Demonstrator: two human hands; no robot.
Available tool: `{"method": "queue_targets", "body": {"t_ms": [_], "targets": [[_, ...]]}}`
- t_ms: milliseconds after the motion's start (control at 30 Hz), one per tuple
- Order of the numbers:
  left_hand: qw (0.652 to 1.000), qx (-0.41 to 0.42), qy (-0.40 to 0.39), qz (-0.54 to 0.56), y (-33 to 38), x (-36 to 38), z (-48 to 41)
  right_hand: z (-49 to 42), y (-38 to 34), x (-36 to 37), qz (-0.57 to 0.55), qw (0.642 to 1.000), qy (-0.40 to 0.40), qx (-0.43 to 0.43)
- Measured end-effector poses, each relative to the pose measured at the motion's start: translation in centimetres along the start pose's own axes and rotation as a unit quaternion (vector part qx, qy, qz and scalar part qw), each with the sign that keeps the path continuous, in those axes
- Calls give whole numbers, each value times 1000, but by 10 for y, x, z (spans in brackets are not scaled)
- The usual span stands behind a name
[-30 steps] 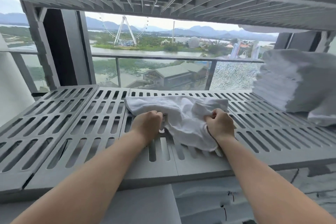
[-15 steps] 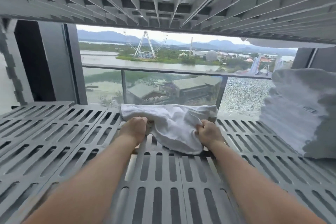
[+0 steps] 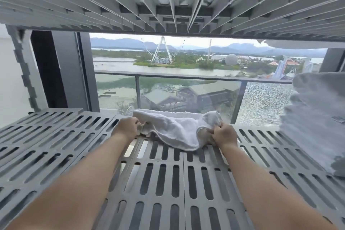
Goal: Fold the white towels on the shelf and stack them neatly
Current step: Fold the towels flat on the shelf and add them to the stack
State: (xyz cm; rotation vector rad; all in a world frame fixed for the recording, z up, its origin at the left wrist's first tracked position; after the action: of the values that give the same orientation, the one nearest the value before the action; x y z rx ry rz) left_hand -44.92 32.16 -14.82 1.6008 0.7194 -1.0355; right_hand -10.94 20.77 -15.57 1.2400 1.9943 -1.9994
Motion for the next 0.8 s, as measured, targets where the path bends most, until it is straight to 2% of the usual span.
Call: {"method": "queue_targets", "body": {"t_ms": [167,300,367,500,667,800], "targets": [[994,-6,113,-11,-18,-41,-10,-12,16,-22,-81,992,77,58],[972,-32,232,-7,-31,-75,-8,-7,22,-36,-171,950,237,108],[962,-22,270,34,-30,-70,-3,-5,16,-29,-210,934,260,125],[965,3,238,105,-32,-40,3,1,13,3,-280,926,193,161],[929,-29,284,238,-46,-43,9,10,8,-24,-285,899,308,129],[939,-32,248,238,-47,-33,12,16,25,-25,-281,901,282,172]]}}
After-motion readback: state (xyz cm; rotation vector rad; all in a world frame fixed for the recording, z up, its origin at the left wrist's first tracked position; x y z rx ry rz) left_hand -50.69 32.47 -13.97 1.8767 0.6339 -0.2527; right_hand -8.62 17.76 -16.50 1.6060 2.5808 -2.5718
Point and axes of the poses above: each hand's wrist, its own z-axis away from the middle knuckle, its own x-axis out of the palm, y = z × x, the point moved 3 cm from there along -z, towards the middle knuckle, and after that the axes turned 14 degrees about -y, right-handed, at the moved point
